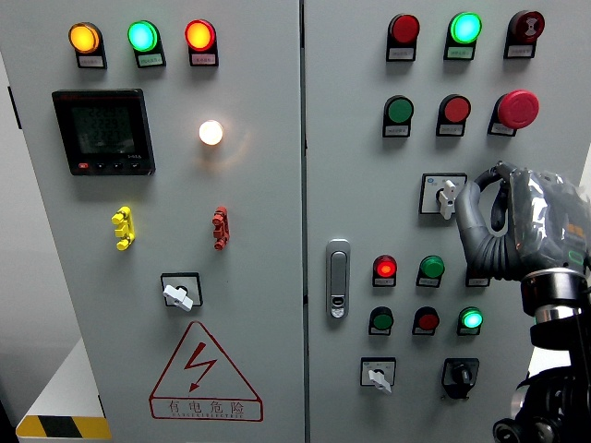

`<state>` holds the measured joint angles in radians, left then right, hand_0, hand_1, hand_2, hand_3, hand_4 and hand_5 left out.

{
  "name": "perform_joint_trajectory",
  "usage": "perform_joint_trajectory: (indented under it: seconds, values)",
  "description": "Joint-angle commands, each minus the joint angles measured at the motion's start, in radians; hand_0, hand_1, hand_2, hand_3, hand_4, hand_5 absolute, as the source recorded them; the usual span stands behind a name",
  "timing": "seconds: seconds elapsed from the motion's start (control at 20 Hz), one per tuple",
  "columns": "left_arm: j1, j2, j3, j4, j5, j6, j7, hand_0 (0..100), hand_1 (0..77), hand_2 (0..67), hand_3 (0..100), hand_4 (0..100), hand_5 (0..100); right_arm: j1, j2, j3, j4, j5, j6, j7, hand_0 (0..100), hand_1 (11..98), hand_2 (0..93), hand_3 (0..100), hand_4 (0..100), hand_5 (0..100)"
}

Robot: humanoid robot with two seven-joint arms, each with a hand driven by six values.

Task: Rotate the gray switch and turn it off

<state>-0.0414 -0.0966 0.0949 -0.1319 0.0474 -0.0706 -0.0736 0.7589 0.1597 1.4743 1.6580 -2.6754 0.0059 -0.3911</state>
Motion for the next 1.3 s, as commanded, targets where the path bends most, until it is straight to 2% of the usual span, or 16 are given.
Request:
perform_joint_trajectory:
  seconds: [0.0, 0.05, 0.1, 0.15, 0.2, 0.25, 0.3, 0.35, 0.4, 0.45, 0.5, 0.7, 0.8, 1.0, 1.1, 1.25]
  values:
    - [0.0, 0.0, 0.0, 0.0, -0.001, 0.0, 0.0, 85, 0.0, 13.4, 19, 8, 11, -0.035, 0.0014, 0.018, 0.045, -0.009, 0.002, 0.069, 68, 30.3, 51.7, 87, 84, 100]
    - [0.0, 0.0, 0.0, 0.0, 0.0, 0.0, 0.0, 85, 0.0, 13.3, 19, 8, 11, -0.049, 0.0014, 0.032, 0.066, -0.011, 0.005, 0.092, 64, 29.0, 50.8, 83, 79, 100]
    - [0.0, 0.0, 0.0, 0.0, 0.0, 0.0, 0.0, 84, 0.0, 13.4, 19, 8, 11, -0.062, 0.0014, 0.043, 0.084, -0.012, 0.006, 0.119, 51, 30.9, 49.7, 77, 72, 100]
    - [0.0, 0.0, 0.0, 0.0, 0.0, 0.0, 0.0, 84, 0.0, 13.4, 19, 8, 11, -0.073, 0.0014, 0.046, 0.098, -0.017, 0.011, 0.141, 48, 31.4, 49.3, 74, 68, 100]
    - [0.0, 0.0, 0.0, 0.0, 0.0, 0.0, 0.0, 84, 0.0, 13.3, 19, 8, 11, -0.079, 0.0014, 0.06, 0.114, -0.027, 0.012, 0.167, 38, 32.2, 47.9, 70, 63, 100]
    - [0.0, 0.0, 0.0, 0.0, 0.0, 0.0, 0.0, 84, 0.0, 13.3, 19, 8, 11, -0.082, 0.0014, 0.075, 0.123, -0.04, 0.014, 0.187, 24, 33.0, 46.1, 64, 55, 89]
    - [0.0, 0.0, 0.0, 0.0, -0.001, 0.0, 0.0, 84, 0.0, 13.4, 19, 8, 11, -0.087, 0.0014, 0.084, 0.132, -0.05, 0.026, 0.21, 14, 33.7, 44.0, 60, 49, 82]
    - [0.0, 0.0, 0.0, 0.0, 0.0, 0.0, 0.0, 84, 0.0, 13.4, 19, 8, 11, -0.096, 0.0014, 0.093, 0.152, -0.052, 0.064, 0.248, 3, 34.7, 41.2, 55, 45, 75]
    - [0.0, 0.0, 0.0, 0.0, 0.0, 0.0, 0.0, 84, 0.0, 13.4, 19, 8, 11, -0.111, 0.0014, 0.109, 0.175, -0.055, 0.093, 0.283, 0, 35.5, 36.8, 48, 36, 65]
    - [0.0, 0.0, 0.0, 0.0, -0.001, 0.0, 0.0, 84, 0.0, 13.4, 19, 8, 11, -0.128, 0.0014, 0.122, 0.198, -0.061, 0.12, 0.307, 0, 36.3, 34.4, 43, 32, 58]
    - [0.0, 0.0, 0.0, 0.0, 0.0, 0.0, 0.0, 84, 0.0, 13.4, 19, 8, 11, -0.134, 0.0014, 0.127, 0.203, -0.069, 0.13, 0.311, 0, 37.5, 30.1, 37, 25, 51]
    - [0.0, 0.0, 0.0, 0.0, 0.0, 0.0, 0.0, 84, 0.0, 13.4, 19, 8, 11, -0.136, 0.0014, 0.158, 0.223, -0.081, 0.152, 0.345, 0, 39.1, 18.1, 23, 11, 33]
    - [0.0, 0.0, 0.0, 0.0, 0.0, 0.0, 0.0, 84, 0.0, 13.4, 19, 8, 11, -0.136, 0.0014, 0.185, 0.246, -0.09, 0.189, 0.377, 0, 39.3, 13.8, 17, 10, 26]
    - [-0.002, 0.0, 0.0, 0.0, -0.001, 0.0, 0.0, 84, 0.0, 13.4, 19, 8, 11, -0.138, 0.0014, 0.234, 0.285, -0.098, 0.233, 0.394, 0, 39.7, 9.3, 12, 8, 17]
    - [0.0, 0.0, 0.0, 0.0, 0.0, 0.0, 0.0, 84, 0.0, 13.4, 19, 8, 11, -0.157, 0.0014, 0.236, 0.301, -0.104, 0.236, 0.396, 0, 39.5, 9.0, 12, 8, 14]
    - [0.0, 0.0, 0.0, 0.0, 0.0, 0.0, 0.0, 84, 0.0, 13.4, 19, 8, 11, -0.159, 0.0014, 0.236, 0.313, -0.11, 0.236, 0.405, 0, 39.4, 8.6, 11, 8, 11]
